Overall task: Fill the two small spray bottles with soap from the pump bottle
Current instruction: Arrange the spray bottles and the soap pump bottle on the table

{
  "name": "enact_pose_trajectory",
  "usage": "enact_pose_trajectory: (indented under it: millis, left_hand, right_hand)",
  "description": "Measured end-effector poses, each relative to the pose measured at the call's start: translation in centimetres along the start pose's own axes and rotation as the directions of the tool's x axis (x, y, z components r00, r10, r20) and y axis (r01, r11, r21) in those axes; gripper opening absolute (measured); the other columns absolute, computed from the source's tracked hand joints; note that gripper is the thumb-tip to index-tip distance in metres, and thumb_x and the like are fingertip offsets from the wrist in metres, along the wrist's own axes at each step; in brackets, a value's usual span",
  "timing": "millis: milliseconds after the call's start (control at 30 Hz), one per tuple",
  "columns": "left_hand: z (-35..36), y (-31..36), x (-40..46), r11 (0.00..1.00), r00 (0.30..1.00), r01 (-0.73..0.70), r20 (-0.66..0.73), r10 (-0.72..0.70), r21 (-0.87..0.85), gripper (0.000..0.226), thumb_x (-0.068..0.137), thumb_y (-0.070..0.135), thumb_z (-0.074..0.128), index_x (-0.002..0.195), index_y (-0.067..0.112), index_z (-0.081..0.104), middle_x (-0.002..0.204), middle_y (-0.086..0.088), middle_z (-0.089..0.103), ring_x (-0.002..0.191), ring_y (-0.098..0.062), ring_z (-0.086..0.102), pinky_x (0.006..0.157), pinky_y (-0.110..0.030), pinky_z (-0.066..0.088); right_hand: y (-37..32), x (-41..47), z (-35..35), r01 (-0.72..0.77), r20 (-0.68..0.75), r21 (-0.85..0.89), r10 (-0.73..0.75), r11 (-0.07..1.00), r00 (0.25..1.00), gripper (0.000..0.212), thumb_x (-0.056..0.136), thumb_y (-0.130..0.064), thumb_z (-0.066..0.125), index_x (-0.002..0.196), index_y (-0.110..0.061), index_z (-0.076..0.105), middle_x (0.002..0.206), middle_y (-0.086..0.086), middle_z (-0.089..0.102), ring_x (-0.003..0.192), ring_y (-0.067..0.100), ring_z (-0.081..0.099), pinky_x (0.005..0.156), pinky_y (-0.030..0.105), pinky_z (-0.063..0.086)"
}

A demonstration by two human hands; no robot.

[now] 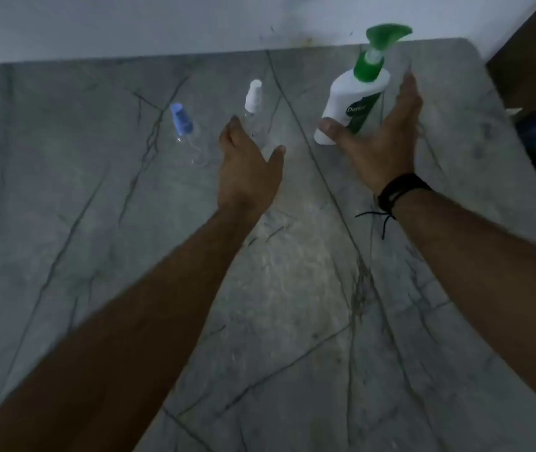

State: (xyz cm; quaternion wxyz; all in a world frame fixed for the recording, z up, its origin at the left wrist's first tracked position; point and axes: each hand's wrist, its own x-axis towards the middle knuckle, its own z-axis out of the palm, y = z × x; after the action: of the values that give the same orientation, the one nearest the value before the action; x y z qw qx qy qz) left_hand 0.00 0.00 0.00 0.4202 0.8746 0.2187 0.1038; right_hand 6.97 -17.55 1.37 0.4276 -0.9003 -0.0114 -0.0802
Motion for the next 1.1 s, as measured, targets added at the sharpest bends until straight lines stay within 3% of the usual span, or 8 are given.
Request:
enact_pose_trajectory:
  millis: [133, 233, 333, 400, 533, 733, 1000, 1100]
  left_hand:
    - [0.4, -0.4, 1.7, 0.999, 0.999, 0.040, -0.025, -0.040, -0.012, 0.090, 0.085, 0.048, 0.064, 0.151, 0.012, 0.015, 0.152, -0.005, 0.029, 0.132, -0.018, 0.039, 0.094, -0.019, 0.026]
    - [0.5, -0.5, 2.7, 0.997, 0.999, 0.022, -0.025, -0.024, -0.070, 0.084, 0.085, 0.047, 0.065, 0.148, 0.014, 0.021, 0.147, -0.002, 0.040, 0.126, -0.015, 0.045, 0.102, -0.025, 0.038]
    - [0.6, -0.8, 3.5, 0.999, 0.996, -0.038, -0.078, 0.038, -0.005, 0.054, 0.090, 0.041, 0.061, 0.133, 0.014, 0.041, 0.118, 0.006, 0.058, 0.097, -0.004, 0.052, 0.070, 0.002, 0.036]
    - [0.7, -1.1, 3.6, 0.995, 0.991, -0.082, -0.101, 0.087, 0.055, 0.037, 0.092, 0.041, 0.057, 0.118, 0.016, 0.050, 0.101, 0.012, 0.054, 0.085, -0.004, 0.051, 0.054, -0.001, 0.032]
    - [0.8, -2.1, 3.3, 0.985, 0.979, -0.148, -0.126, 0.158, 0.087, 0.034, 0.090, 0.046, 0.057, 0.110, 0.019, 0.053, 0.094, 0.014, 0.055, 0.080, -0.002, 0.050, 0.056, -0.010, 0.029]
    - [1.1, -3.0, 2.7, 0.956, 0.951, -0.252, -0.142, 0.273, 0.150, 0.038, 0.086, 0.049, 0.060, 0.109, 0.019, 0.055, 0.103, 0.005, 0.064, 0.088, -0.013, 0.059, 0.072, -0.025, 0.043]
    - [1.2, -3.6, -0.7, 0.902, 0.918, -0.351, -0.097, 0.384, 0.253, 0.046, 0.084, 0.053, 0.060, 0.113, 0.018, 0.054, 0.109, -0.008, 0.064, 0.100, -0.028, 0.060, 0.070, -0.027, 0.036]
    - [0.4, -4.1, -3.9, 0.891, 0.911, -0.372, -0.079, 0.404, 0.259, 0.047, 0.085, 0.053, 0.060, 0.113, 0.016, 0.053, 0.108, -0.011, 0.064, 0.099, -0.030, 0.060, 0.070, -0.028, 0.036]
  right_hand:
    - [-0.1, 1.5, 1.3, 0.019, 0.000, 0.107, -0.019, 0.994, 1.000, 0.131, 0.058, -0.067, 0.083, 0.154, -0.006, 0.019, 0.151, 0.007, 0.041, 0.135, 0.018, 0.046, 0.112, 0.040, 0.042]
    - [0.3, 2.1, 2.3, 0.033, -0.025, 0.128, -0.031, 0.991, 0.999, 0.117, 0.059, -0.064, 0.085, 0.147, -0.008, 0.030, 0.139, -0.002, 0.053, 0.123, 0.011, 0.055, 0.104, 0.035, 0.049]
    - [0.5, 2.3, 3.2, 0.004, -0.053, 0.103, 0.002, 0.995, 0.999, 0.105, 0.061, -0.062, 0.083, 0.140, -0.012, 0.036, 0.131, -0.004, 0.058, 0.116, 0.011, 0.059, 0.101, 0.037, 0.050]
    - [0.6, 2.2, 3.6, -0.001, -0.078, 0.068, 0.006, 0.998, 0.997, 0.097, 0.062, -0.060, 0.081, 0.135, -0.011, 0.039, 0.127, -0.005, 0.061, 0.113, 0.012, 0.062, 0.100, 0.039, 0.050]
    - [1.0, 2.0, 4.0, 0.013, -0.098, 0.023, -0.010, 1.000, 0.995, 0.089, 0.065, -0.058, 0.078, 0.130, -0.011, 0.041, 0.124, -0.005, 0.062, 0.112, 0.014, 0.063, 0.100, 0.040, 0.050]
    - [2.0, 1.7, 4.8, 0.086, -0.181, -0.001, -0.085, 0.996, 0.980, 0.083, 0.064, -0.066, 0.073, 0.120, -0.012, 0.043, 0.116, -0.009, 0.064, 0.106, 0.014, 0.064, 0.090, 0.038, 0.054]
    - [3.5, -0.6, 3.9, 0.175, -0.177, 0.067, -0.160, 0.982, 0.971, 0.078, 0.057, -0.071, 0.071, 0.111, -0.025, 0.037, 0.094, -0.022, 0.054, 0.089, 0.010, 0.059, 0.075, 0.028, 0.051]
    - [4.4, -3.6, 2.8, 0.187, -0.165, 0.076, -0.173, 0.979, 0.971, 0.082, 0.056, -0.072, 0.072, 0.113, -0.025, 0.037, 0.097, -0.015, 0.056, 0.088, 0.013, 0.059, 0.073, 0.029, 0.049]
